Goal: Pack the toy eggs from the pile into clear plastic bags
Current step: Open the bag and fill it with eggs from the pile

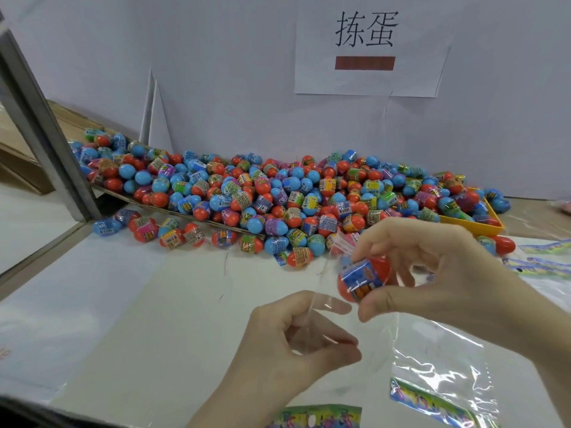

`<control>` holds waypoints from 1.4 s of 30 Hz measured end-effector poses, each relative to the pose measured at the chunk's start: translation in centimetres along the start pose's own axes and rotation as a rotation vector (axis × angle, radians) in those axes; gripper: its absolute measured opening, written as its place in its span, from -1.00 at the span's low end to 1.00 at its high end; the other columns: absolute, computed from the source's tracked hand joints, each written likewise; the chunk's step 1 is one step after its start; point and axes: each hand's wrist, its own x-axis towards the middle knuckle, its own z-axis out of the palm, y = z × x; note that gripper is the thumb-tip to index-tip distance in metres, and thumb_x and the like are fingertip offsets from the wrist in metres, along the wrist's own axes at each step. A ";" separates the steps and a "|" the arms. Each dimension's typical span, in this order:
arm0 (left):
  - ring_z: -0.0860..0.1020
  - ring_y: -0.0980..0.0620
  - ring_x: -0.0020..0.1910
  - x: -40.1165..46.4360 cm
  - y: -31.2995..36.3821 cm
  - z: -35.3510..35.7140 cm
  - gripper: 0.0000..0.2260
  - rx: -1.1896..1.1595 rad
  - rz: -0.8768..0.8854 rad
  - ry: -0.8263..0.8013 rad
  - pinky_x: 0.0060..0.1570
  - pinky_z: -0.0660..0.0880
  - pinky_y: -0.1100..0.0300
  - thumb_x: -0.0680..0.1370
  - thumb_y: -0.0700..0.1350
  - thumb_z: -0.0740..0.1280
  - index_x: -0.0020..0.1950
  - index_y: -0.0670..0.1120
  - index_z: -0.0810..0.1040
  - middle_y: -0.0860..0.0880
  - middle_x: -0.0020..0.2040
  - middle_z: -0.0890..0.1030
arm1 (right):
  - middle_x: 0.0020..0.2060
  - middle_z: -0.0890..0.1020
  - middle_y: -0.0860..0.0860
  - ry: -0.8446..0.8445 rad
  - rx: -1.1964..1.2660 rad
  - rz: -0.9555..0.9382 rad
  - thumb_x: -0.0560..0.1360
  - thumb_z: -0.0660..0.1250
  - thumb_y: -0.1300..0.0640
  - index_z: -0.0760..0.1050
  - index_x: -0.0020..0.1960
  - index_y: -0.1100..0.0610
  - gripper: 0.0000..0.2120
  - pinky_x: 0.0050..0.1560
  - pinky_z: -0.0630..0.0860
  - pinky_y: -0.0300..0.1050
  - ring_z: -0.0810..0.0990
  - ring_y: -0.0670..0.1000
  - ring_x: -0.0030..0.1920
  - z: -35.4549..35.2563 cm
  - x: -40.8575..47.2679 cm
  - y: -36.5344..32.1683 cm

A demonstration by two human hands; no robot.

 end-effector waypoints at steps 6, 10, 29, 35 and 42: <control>0.64 0.14 -0.34 0.2 0.0 0.4 -0.77 -0.035 -0.041 -0.028 -0.30 0.51 0.38 0.28 -0.25 0.54 -0.20 0.04 0.63 0.08 -0.30 0.69 | -0.27 0.60 -0.24 -0.066 -0.057 0.034 0.09 0.33 -0.28 0.53 -0.18 -0.20 -0.66 -0.36 0.38 -0.46 0.50 -0.23 -0.33 0.5 -0.1 0.0; 0.66 0.10 -0.30 0.4 -0.1 0.9 -0.70 -0.139 -0.104 -0.079 -0.27 0.54 0.33 0.11 -0.04 0.56 -0.20 0.08 0.63 0.04 -0.25 0.69 | -0.23 0.58 -0.34 -0.061 -0.172 0.075 0.05 0.24 -0.38 0.39 -0.14 -0.21 -0.56 -0.23 0.35 -0.48 0.48 -0.27 -0.21 1.2 -0.2 0.3; 0.53 0.29 -0.33 1.2 -2.8 1.3 -0.77 0.038 -0.077 -0.046 -0.33 0.39 0.47 0.24 -0.11 0.57 -0.23 0.05 0.56 0.21 -0.32 0.61 | -0.18 0.62 -0.26 -0.066 0.034 0.124 0.20 0.57 0.05 0.53 -0.09 -0.07 -0.67 -0.24 0.47 -0.34 0.58 -0.15 -0.18 3.5 -1.6 2.2; 0.56 0.33 -0.26 1.4 -2.8 1.3 -0.77 0.060 -0.017 -0.072 -0.28 0.40 0.50 0.18 -0.10 0.51 -0.23 0.08 0.57 0.26 -0.25 0.63 | -0.19 0.59 -0.22 -0.061 0.045 0.109 0.25 0.55 0.10 0.56 -0.18 -0.08 -0.77 -0.29 0.41 -0.38 0.56 -0.15 -0.27 4.0 -1.8 2.4; 0.65 0.12 -0.18 1.2 -3.4 1.0 -0.46 -0.166 -0.151 -0.018 -0.14 0.55 0.30 0.07 0.00 0.58 0.03 0.01 0.60 0.06 -0.15 0.69 | -0.37 0.58 -0.30 0.072 -0.037 0.125 0.36 0.45 0.23 0.59 -0.28 -0.13 -0.76 -0.27 0.34 -0.43 0.49 -0.18 -0.29 4.0 -1.7 2.6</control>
